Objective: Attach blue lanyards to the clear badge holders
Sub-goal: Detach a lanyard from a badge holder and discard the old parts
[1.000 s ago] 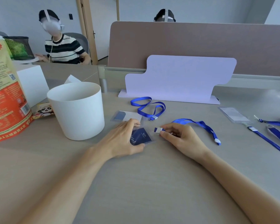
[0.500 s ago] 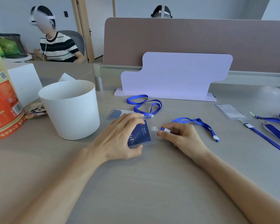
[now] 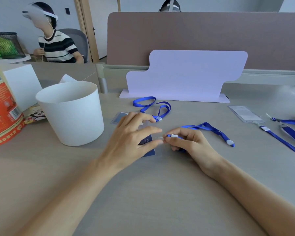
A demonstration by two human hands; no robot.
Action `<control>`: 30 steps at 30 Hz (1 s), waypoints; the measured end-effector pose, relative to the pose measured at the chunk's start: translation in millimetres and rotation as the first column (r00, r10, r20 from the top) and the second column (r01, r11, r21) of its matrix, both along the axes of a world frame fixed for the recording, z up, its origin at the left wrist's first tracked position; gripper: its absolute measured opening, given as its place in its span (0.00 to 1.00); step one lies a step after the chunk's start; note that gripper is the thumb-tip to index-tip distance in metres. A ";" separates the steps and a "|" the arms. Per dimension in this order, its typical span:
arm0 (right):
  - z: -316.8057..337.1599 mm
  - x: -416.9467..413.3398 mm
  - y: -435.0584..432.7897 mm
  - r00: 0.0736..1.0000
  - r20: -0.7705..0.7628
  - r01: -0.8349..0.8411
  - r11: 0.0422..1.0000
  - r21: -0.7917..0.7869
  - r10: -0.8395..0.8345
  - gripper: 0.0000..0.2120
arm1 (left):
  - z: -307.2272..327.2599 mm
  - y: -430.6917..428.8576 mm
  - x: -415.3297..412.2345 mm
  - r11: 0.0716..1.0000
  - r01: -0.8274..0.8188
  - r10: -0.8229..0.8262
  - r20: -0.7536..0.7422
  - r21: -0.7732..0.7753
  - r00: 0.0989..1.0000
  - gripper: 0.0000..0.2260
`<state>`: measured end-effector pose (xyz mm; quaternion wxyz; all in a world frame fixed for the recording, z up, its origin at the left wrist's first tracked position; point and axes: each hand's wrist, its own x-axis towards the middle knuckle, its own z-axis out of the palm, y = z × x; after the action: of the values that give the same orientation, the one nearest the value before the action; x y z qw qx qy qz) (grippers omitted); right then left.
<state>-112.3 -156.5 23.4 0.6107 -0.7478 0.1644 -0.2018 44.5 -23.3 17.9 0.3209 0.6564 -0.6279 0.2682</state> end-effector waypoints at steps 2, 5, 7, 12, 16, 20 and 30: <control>0.2 0.6 1.9 1.000 -0.022 -0.020 0.999 -0.027 0.020 0.06 | -0.3 0.3 0.6 1.000 -0.002 0.002 0.034 0.000 0.999 0.11; 0.8 0.2 2.8 0.999 -0.040 -0.031 0.999 -0.026 0.030 0.05 | 0.1 -0.5 -0.8 1.000 0.019 -0.018 0.055 -0.007 0.998 0.09; 0.9 0.0 3.4 0.998 -0.050 -0.032 0.999 -0.027 0.031 0.04 | 0.5 -1.3 -0.9 0.999 0.033 -0.033 0.058 -0.012 0.998 0.10; 1.2 -0.2 3.3 0.997 -0.068 -0.045 0.998 -0.034 0.042 0.04 | -1.1 -1.4 -1.4 0.997 0.071 -0.069 0.121 -0.011 0.990 0.09; 0.1 0.6 3.4 0.994 -0.100 -0.048 0.996 -0.081 0.040 0.05 | -1.7 -1.5 -2.5 0.997 0.073 -0.071 0.120 -0.010 0.990 0.06; -1.7 2.2 4.3 0.995 -0.098 -0.042 0.992 -0.118 0.031 0.06 | -1.9 -2.2 -3.9 0.998 0.059 -0.060 0.085 0.013 0.995 0.06; -5.5 4.9 8.0 0.997 -0.079 -0.011 0.983 -0.183 -0.003 0.06 | -10.0 -1.6 -11.0 0.998 -0.030 0.039 -0.140 0.063 0.989 0.14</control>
<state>-107.3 -148.5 17.9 0.5327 -0.8086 0.1676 -0.1851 33.5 -24.9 7.9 0.3397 0.6939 -0.6001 0.2074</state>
